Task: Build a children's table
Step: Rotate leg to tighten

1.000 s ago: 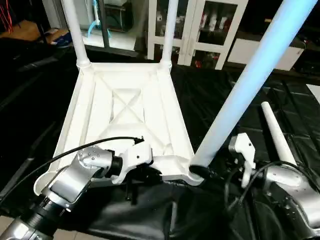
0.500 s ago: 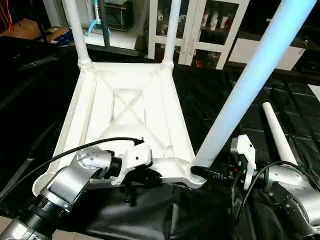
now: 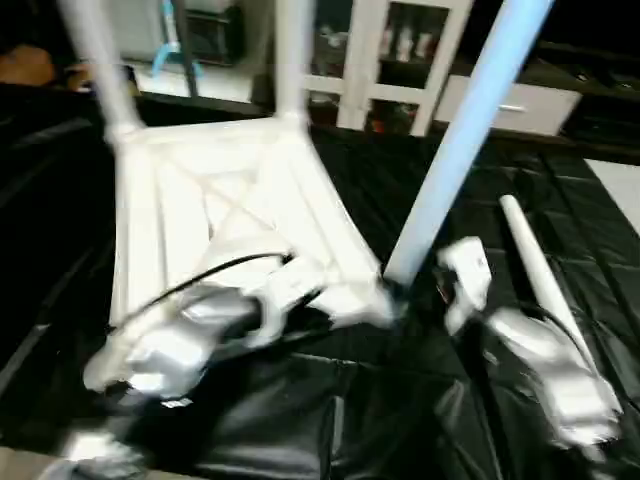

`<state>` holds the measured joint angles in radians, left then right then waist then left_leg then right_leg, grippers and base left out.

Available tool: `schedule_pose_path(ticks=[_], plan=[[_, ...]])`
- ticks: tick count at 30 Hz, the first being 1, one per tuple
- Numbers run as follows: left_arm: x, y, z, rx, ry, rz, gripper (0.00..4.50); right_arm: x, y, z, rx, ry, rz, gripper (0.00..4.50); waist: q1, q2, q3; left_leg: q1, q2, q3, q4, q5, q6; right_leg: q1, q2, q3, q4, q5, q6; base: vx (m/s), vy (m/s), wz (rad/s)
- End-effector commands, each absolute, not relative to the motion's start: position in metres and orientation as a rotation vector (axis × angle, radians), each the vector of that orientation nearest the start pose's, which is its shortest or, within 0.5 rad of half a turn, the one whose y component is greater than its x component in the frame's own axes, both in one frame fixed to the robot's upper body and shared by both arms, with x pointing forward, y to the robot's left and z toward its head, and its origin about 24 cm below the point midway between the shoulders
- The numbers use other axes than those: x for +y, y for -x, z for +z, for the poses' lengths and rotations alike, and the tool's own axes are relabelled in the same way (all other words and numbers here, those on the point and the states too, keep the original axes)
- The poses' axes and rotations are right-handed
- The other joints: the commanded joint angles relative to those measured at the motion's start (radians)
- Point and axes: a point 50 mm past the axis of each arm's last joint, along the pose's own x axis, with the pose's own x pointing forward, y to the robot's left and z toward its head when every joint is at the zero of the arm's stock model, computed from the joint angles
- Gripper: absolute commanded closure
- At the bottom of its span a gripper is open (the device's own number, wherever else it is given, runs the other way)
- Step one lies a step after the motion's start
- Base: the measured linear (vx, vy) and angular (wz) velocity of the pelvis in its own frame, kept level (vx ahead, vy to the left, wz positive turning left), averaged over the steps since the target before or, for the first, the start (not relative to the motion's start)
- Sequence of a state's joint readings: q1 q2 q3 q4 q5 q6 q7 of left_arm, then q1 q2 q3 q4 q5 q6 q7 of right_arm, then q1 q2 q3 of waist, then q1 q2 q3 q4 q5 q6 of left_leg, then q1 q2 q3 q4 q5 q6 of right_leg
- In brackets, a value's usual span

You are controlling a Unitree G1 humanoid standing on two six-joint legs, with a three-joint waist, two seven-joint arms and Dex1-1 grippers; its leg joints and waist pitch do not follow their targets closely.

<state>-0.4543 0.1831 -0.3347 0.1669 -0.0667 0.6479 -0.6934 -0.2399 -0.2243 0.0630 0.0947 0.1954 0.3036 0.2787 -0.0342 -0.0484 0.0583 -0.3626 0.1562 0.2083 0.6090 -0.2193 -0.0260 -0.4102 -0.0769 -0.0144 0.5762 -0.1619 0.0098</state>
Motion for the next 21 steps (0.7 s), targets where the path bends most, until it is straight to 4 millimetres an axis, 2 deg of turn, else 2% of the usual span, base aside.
schedule_pose_path(ticks=[1, 2, 3, 5, 6, 8, 10, 12, 13, 15, 17, 18, 19, 20, 21], plan=[[0.074, -0.303, 0.051, 0.513, -0.127, -0.858, 4.5, -0.179, -0.293, 0.035, 0.295, 0.107, 0.105, 2.59, 0.0, -0.004, -0.049, 0.009, 0.061, -0.046, -0.091, -0.324, -0.05, 0.015, -0.058, 0.032, -0.082, -0.458, -0.141, 0.0, 0.0, 0.0], [0.068, -0.306, 0.053, 0.489, -0.144, -0.842, 4.5, -0.172, -0.294, 0.033, 0.286, 0.104, 0.083, 2.59, 0.002, -0.001, -0.052, 0.008, 0.061, -0.046, -0.091, -0.31, -0.041, 0.017, -0.058, 0.032, -0.08, -0.434, -0.139, 0.0, 0.0, 0.0], [0.067, -0.307, 0.053, 0.481, -0.152, -0.838, 4.5, -0.169, -0.295, 0.032, 0.283, 0.102, 0.08, 2.59, 0.003, -0.004, -0.054, 0.002, 0.059, -0.041, -0.09, -0.273, -0.019, 0.019, -0.055, 0.033, -0.078, -0.375, -0.141, 0.0, 0.0, 0.0], [0.064, -0.308, 0.054, 0.467, -0.166, -0.831, 4.5, -0.164, -0.295, 0.031, 0.281, 0.096, 0.075, 2.59, 0.006, -0.002, -0.051, 0.001, 0.06, -0.039, -0.089, -0.267, 0.006, 0.02, -0.053, 0.032, -0.076, -0.356, -0.145, 0.0, 0.0, 0.0], [0.057, -0.312, 0.057, 0.428, -0.199, -0.817, 4.5, -0.149, -0.296, 0.027, 0.284, 0.07, 0.08, 2.59, 0.006, 0.0, -0.053, 0.001, 0.06, -0.038, -0.089, -0.259, 0.011, 0.018, -0.053, 0.032, -0.077, -0.352, -0.144, 0.0, 0.0, 0.0], [0.055, -0.313, 0.059, 0.41, -0.259, -0.816, 4.5, -0.137, -0.297, 0.028, 0.269, 0.042, 0.097, 2.59, 0.009, 0.001, -0.053, 0.001, 0.061, -0.037, -0.09, -0.247, 0.015, 0.02, -0.053, 0.032, -0.075, -0.336, -0.148, 0.0, 0.0, 0.0], [0.058, -0.312, 0.058, 0.432, -0.266, -0.82, 4.5, -0.13, -0.3, 0.032, 0.244, 0.004, 0.132, 2.59, 0.011, 0.007, -0.051, 0.0, 0.063, -0.04, -0.093, -0.249, 0.014, 0.022, -0.054, 0.03, -0.07, -0.316, -0.151, 0.0, 0.0, 0.0], [0.066, -0.31, 0.055, 0.452, -0.318, -0.819, 4.5, -0.124, -0.3, 0.045, 0.176, -0.045, 0.226, 2.59, 0.011, 0.008, -0.053, 0.002, 0.065, -0.041, -0.095, -0.259, 0.013, 0.025, -0.052, 0.029, -0.068, -0.295, -0.155, 0.0, 0.0, 0.0], [0.067, -0.31, 0.055, 0.454, -0.322, -0.823, 4.5, -0.123, -0.3, 0.047, 0.166, -0.043, 0.238, 2.59, 0.01, 0.008, -0.053, -0.001, 0.065, -0.041, -0.095, -0.251, 0.015, 0.027, -0.052, 0.03, -0.064, -0.274, -0.16, 0.0, 0.0, 0.0], [0.07, -0.306, 0.054, 0.453, -0.318, -0.881, 4.5, -0.124, -0.299, 0.056, 0.115, -0.045, 0.282, 1.89, 0.011, 0.008, -0.053, 0.002, 0.065, -0.039, -0.093, -0.238, 0.018, 0.027, -0.052, 0.03, -0.064, -0.251, -0.17, 0.0, 0.0, 0.0], [0.073, -0.297, 0.052, 0.442, -0.332, -1.0, 4.5, -0.13, -0.298, 0.065, 0.076, -0.04, 0.329, 1.87, 0.014, 0.007, -0.054, 0.0, 0.064, -0.039, -0.092, -0.221, 0.033, 0.032, -0.055, 0.03, -0.063, -0.233, -0.177, 0.0, 0.0, 0.0], [0.079, -0.287, 0.05, 0.459, -0.329, -1.106, 4.5, -0.135, -0.296, 0.072, 0.063, -0.074, 0.405, 1.69, 0.013, 0.008, -0.056, -0.008, 0.066, -0.043, -0.093, -0.194, 0.043, 0.04, -0.057, 0.03, -0.055, -0.201, -0.181, 0.0, 0.0, 0.0], [0.083, -0.282, 0.049, 0.466, -0.324, -1.159, 4.5, -0.136, -0.293, 0.074, 0.063, -0.103, 0.467, 1.69, 0.012, 0.015, -0.055, -0.006, 0.069, -0.043, -0.092, -0.172, 0.056, 0.04, -0.058, 0.031, -0.048, -0.158, -0.194, 0.0, 0.0, 0.0], [0.088, -0.274, 0.05, 0.466, -0.313, -1.245, 4.5, -0.137, -0.288, 0.076, 0.078, -0.139, 0.572, 1.56, 0.013, 0.015, -0.056, 0.002, 0.069, -0.04, -0.09, -0.166, 0.065, 0.037, -0.054, 0.03, -0.049, -0.138, -0.206, 0.0, 0.0, 0.0], [0.092, -0.267, 0.05, 0.468, -0.311, -1.317, 4.5, -0.139, -0.282, 0.077, 0.086, -0.142, 0.663, 1.48, 0.016, 0.017, -0.058, 0.006, 0.071, -0.039, -0.086, -0.13, 0.084, 0.039, -0.054, 0.03, -0.039, -0.075, -0.235, 0.0, 0.0, 0.0]])
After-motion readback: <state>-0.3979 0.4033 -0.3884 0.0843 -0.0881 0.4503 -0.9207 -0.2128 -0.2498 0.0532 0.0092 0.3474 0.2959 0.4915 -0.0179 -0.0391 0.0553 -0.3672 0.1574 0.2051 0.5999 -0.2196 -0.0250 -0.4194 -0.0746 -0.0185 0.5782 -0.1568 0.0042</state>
